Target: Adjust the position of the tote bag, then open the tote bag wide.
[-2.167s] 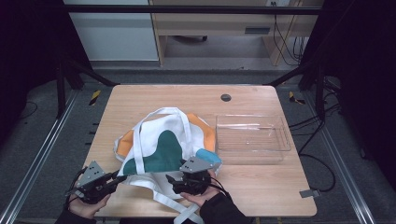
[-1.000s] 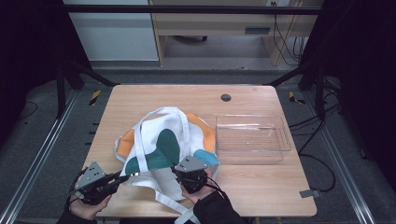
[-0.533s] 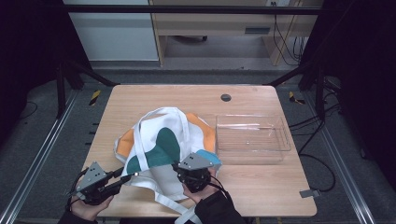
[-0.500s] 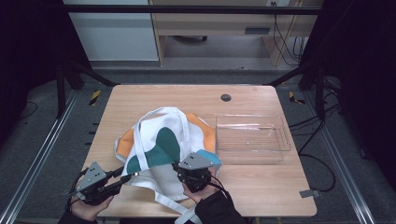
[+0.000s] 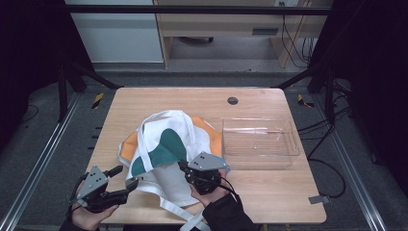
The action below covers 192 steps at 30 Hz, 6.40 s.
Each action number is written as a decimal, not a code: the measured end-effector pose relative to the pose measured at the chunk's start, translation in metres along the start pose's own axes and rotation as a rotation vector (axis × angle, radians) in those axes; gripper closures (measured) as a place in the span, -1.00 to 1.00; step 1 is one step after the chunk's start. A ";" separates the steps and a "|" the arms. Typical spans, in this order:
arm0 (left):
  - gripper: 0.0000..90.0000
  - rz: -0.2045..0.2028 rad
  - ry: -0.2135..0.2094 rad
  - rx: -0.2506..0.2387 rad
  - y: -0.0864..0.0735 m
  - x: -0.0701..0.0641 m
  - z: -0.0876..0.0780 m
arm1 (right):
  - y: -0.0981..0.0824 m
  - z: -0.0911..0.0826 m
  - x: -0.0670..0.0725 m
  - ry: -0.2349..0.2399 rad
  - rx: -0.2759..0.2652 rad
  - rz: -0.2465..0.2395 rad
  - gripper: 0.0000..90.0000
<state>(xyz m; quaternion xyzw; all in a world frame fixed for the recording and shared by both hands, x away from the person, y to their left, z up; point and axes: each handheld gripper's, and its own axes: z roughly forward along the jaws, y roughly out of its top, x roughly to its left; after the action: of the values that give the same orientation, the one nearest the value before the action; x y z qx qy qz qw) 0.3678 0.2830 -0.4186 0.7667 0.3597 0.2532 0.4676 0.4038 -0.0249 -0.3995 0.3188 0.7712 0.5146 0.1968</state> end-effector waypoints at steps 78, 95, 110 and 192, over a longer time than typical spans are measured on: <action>0.77 0.059 0.069 0.085 0.066 -0.039 0.050 | 0.014 -0.001 -0.001 0.015 -0.009 -0.035 0.76; 0.77 0.035 0.063 0.057 0.065 -0.038 0.047 | -0.035 -0.022 -0.005 0.028 0.074 -0.048 0.90; 0.77 0.029 0.066 0.040 0.066 -0.036 0.044 | -0.075 0.016 -0.015 -0.008 0.219 -0.004 1.00; 0.79 -0.071 0.124 -0.135 0.111 0.000 0.028 | -0.098 0.040 -0.002 -0.024 0.312 -0.073 1.00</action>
<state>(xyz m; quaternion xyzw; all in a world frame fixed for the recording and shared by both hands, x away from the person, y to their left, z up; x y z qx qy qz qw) 0.4231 0.2340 -0.3312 0.7032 0.3970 0.3073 0.5035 0.4020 -0.0259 -0.5055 0.3236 0.8504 0.3772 0.1726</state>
